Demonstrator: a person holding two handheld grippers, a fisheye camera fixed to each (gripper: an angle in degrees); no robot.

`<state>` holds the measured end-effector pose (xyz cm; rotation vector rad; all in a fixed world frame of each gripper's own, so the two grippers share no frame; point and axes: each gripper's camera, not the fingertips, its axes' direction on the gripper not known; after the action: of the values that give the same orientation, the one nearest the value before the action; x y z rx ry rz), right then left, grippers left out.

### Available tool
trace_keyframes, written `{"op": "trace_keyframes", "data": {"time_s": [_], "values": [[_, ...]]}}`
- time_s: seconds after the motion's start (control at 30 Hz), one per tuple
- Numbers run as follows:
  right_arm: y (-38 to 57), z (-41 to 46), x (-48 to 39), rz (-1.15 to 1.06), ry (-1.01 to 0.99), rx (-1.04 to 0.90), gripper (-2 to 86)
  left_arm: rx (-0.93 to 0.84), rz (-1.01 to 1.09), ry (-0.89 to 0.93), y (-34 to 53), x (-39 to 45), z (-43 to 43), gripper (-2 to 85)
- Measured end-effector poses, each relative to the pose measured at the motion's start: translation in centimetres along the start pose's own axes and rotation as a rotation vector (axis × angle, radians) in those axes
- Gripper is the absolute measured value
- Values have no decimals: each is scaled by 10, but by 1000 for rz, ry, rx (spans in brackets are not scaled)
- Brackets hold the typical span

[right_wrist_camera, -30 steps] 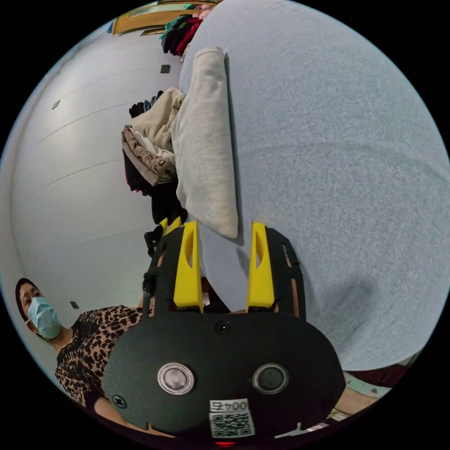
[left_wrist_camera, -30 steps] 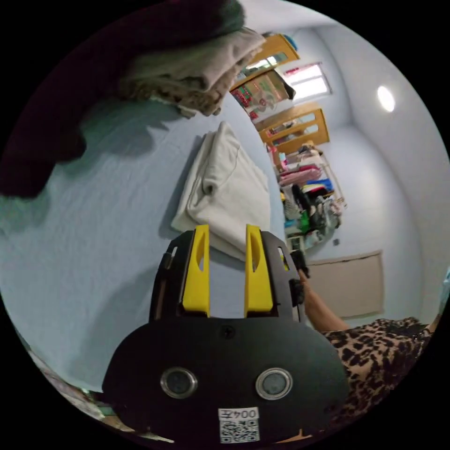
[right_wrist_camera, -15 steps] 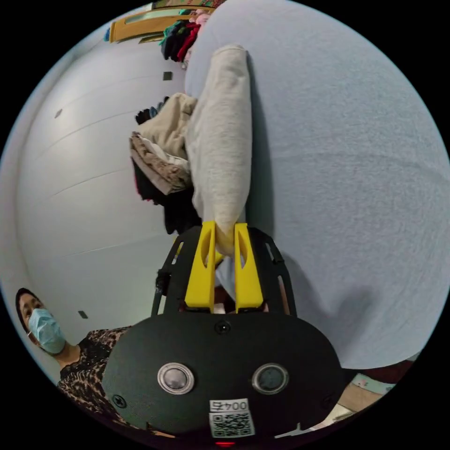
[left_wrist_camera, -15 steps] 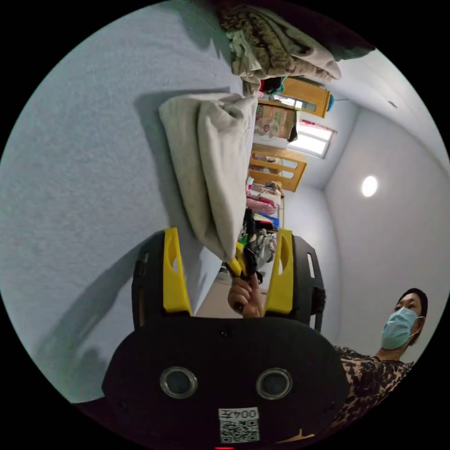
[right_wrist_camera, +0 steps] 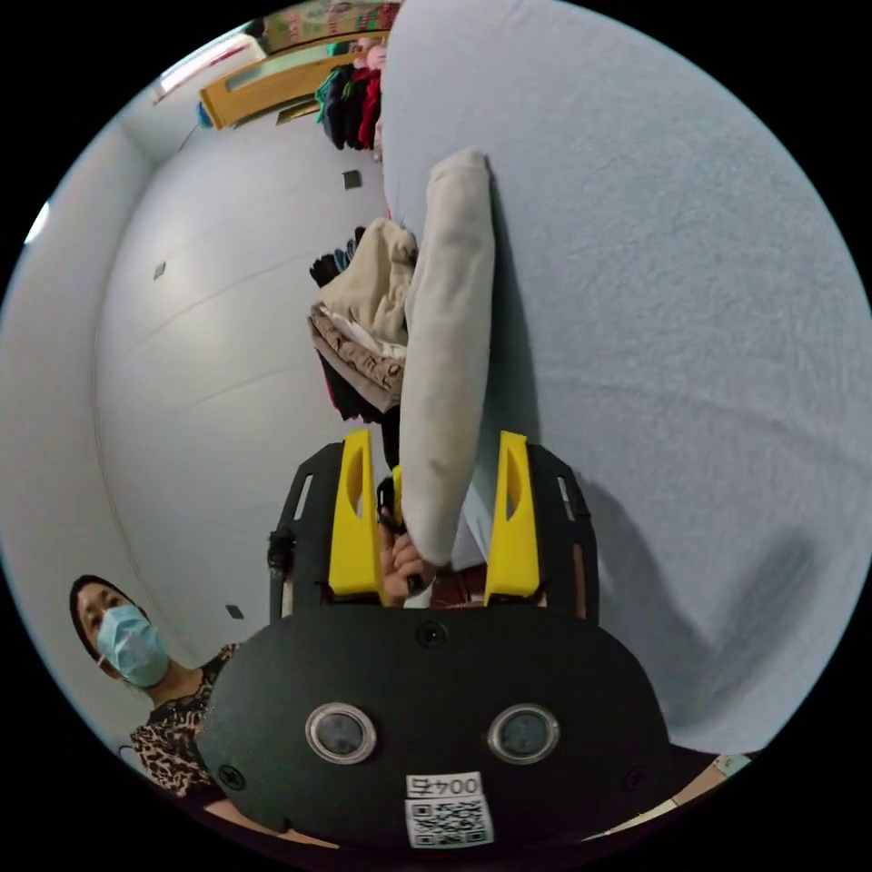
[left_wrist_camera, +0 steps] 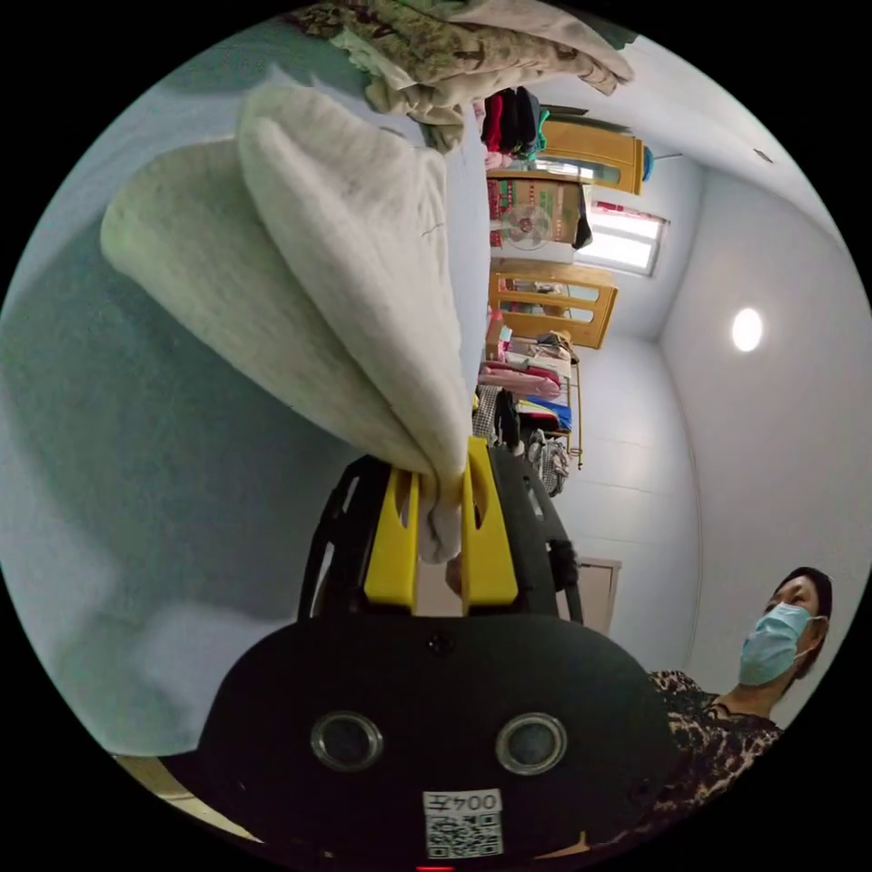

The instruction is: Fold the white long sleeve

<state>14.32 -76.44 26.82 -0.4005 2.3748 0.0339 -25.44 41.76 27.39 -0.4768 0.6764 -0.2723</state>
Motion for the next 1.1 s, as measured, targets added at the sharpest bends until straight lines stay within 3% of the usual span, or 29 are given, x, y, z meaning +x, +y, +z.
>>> {"op": "trace_keyframes", "data": {"time_s": [0.2,0.27,0.4,0.57,0.77,1.1], "values": [[-37,63,94,53,-14,-100,185,-84,-33,-43,45,7,12,86],[-28,88,124,48,20,-84,110,-145,-7,-107,61,13,20,86],[15,118,138,-97,174,30,80,-278,154,-275,72,40,46,84],[135,123,169,-226,171,391,75,-607,547,-390,100,114,116,83],[307,110,245,-201,148,830,75,-951,796,-275,179,173,232,83],[589,162,432,24,95,1455,75,-1556,853,-129,403,180,461,83]]}}
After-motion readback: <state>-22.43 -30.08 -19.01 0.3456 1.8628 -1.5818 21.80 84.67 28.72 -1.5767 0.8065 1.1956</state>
